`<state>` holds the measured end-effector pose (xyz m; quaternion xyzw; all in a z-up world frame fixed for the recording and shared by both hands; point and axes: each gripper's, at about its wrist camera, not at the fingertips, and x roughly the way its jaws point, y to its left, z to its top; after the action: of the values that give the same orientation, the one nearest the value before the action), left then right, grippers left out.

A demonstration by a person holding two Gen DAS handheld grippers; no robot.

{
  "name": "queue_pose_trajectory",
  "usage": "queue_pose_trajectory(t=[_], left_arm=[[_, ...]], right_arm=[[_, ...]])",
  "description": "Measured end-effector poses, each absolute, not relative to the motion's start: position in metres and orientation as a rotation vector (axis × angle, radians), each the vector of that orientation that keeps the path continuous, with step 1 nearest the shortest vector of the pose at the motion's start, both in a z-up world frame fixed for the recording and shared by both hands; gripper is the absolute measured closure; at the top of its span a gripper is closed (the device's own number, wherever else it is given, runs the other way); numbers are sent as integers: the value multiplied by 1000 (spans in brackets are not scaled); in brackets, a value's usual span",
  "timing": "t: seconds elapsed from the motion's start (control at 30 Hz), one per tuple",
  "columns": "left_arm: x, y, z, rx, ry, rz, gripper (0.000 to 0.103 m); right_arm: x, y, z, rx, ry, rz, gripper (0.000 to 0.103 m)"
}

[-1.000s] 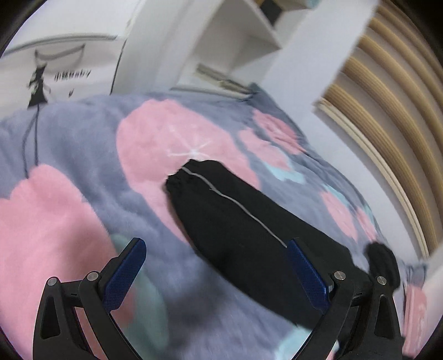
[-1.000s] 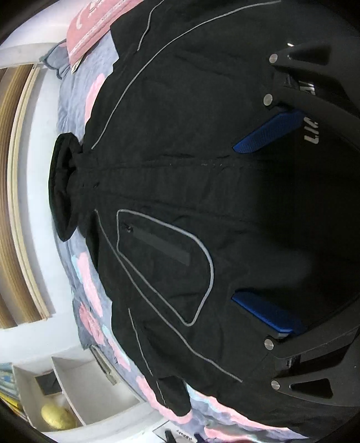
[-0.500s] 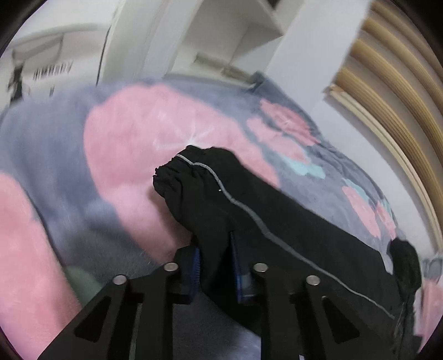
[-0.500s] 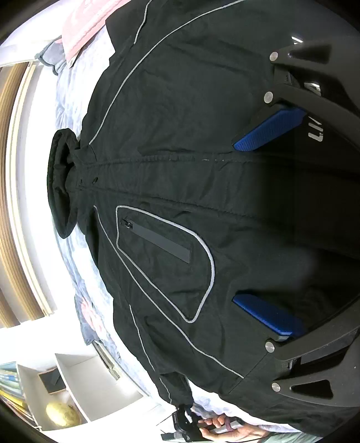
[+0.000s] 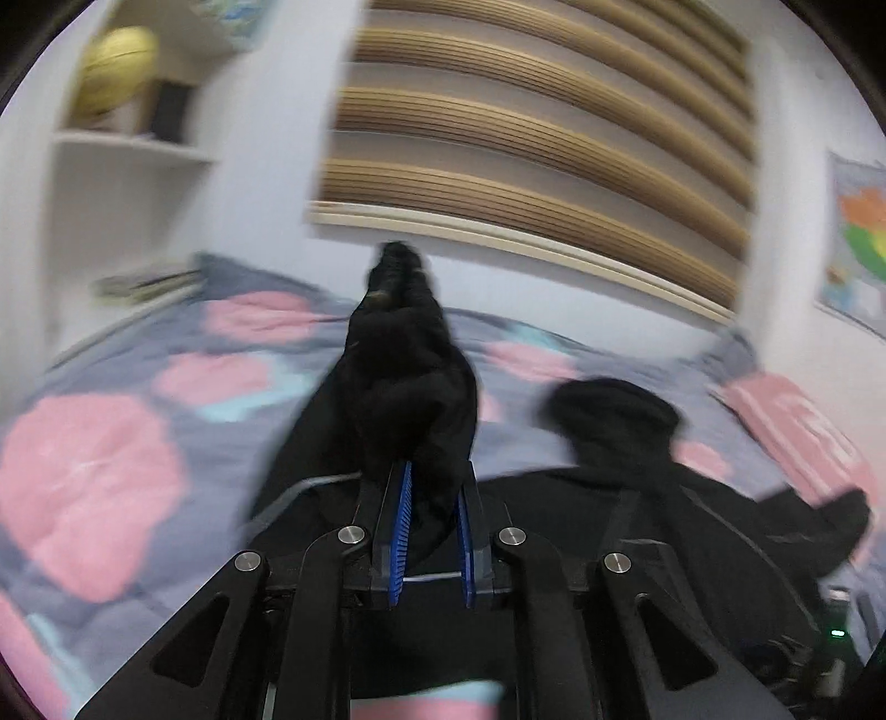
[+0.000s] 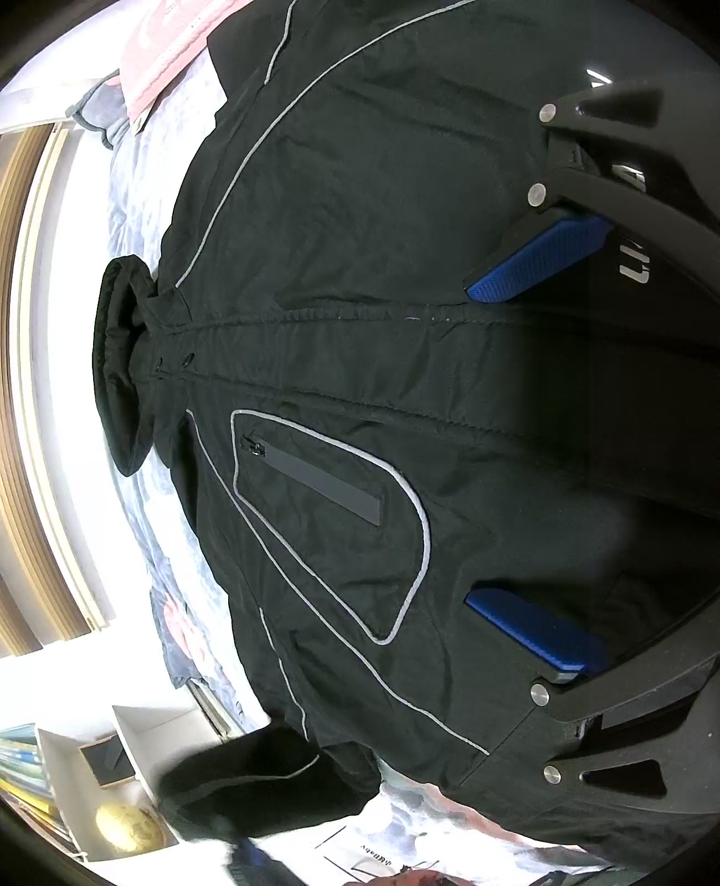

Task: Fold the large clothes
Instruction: 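Fold the held sleeve across the jacket body with the left gripper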

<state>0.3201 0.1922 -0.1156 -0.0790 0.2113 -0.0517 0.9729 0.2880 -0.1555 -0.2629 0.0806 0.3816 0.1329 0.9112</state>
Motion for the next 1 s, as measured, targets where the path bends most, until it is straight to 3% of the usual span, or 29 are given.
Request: queue_pose_trajectory(t=[0.2, 0.5, 0.57, 0.63, 0.7, 1.0], left_arm=[[340, 99, -143, -113, 540, -309, 88], [366, 21, -250, -13, 879, -480, 86], [366, 28, -245, -39, 884, -499, 83], [368, 37, -237, -107, 900, -534, 61], [356, 48, -228, -165, 892, -564, 49], [306, 85, -161, -123, 726, -532, 44]], right_arm=[[287, -156, -264, 174, 784, 278, 0], [288, -157, -264, 182, 783, 282, 0], [288, -156, -264, 179, 787, 280, 0], [287, -156, -264, 173, 792, 274, 0], [287, -155, -263, 163, 801, 259, 0], [306, -133, -205, 110, 819, 278, 0]])
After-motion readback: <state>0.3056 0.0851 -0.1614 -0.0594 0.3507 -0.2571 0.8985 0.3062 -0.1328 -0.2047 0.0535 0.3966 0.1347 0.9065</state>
